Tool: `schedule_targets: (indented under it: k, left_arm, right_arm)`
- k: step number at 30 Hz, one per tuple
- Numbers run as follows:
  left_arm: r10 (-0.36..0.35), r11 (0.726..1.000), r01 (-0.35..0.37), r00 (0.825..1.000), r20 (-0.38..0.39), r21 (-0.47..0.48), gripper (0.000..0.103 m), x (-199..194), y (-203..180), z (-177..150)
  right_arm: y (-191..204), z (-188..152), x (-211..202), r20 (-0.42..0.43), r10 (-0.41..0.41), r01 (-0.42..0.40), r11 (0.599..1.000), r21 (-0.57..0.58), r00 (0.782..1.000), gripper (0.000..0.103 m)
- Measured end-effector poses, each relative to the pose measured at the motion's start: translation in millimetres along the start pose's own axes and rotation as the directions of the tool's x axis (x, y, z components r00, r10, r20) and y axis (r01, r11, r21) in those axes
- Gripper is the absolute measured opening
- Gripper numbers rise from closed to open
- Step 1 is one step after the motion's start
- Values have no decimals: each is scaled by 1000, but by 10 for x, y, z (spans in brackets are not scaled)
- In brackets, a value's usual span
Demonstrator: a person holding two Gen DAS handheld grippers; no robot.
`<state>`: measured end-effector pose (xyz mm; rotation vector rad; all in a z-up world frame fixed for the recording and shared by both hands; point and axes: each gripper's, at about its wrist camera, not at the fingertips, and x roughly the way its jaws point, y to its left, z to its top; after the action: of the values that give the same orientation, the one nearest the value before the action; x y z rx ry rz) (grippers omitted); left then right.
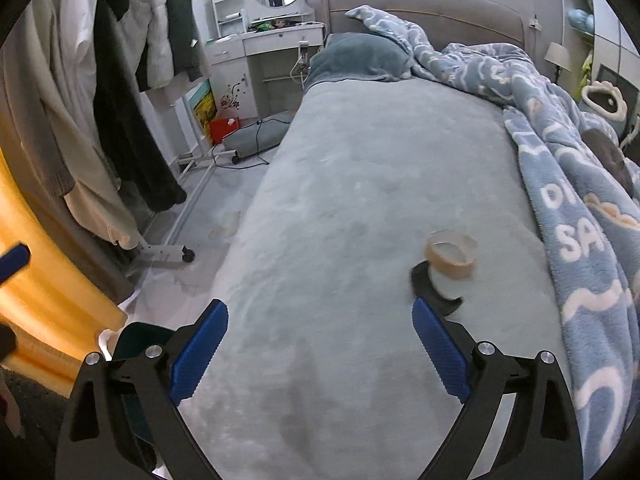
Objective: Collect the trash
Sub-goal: 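Move both tools back over the bed toward the tape roll, then grasp the brown tape roll with the right tool while the left tool grasps the black curved piece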
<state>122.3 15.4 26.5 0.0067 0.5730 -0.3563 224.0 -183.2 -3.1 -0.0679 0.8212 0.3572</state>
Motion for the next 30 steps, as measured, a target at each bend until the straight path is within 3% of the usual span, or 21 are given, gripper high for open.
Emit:
schedule_targets:
  k: [10,17,24,30]
  left_arm:
    - [-51,998,53,998,-46,41,87,588,-324,8]
    - [-85,991,93,993,-84,99,87,953,-547,18]
    - [-125,987,137,983,-132,83,87,1276,-627,16]
    - [-124,979,146,980,-157,140,87,1552,-731,29]
  right_arm:
    - [-580,134,118,4,28,-28,995,92,1000,95]
    - [-776,246,276,-4,44,-44,994,102,999,95]
    - [-915,307,477,-26,28,-25,993,119,999,95]
    - [-996,347,669,-60,32,-23,990,138,998,83]
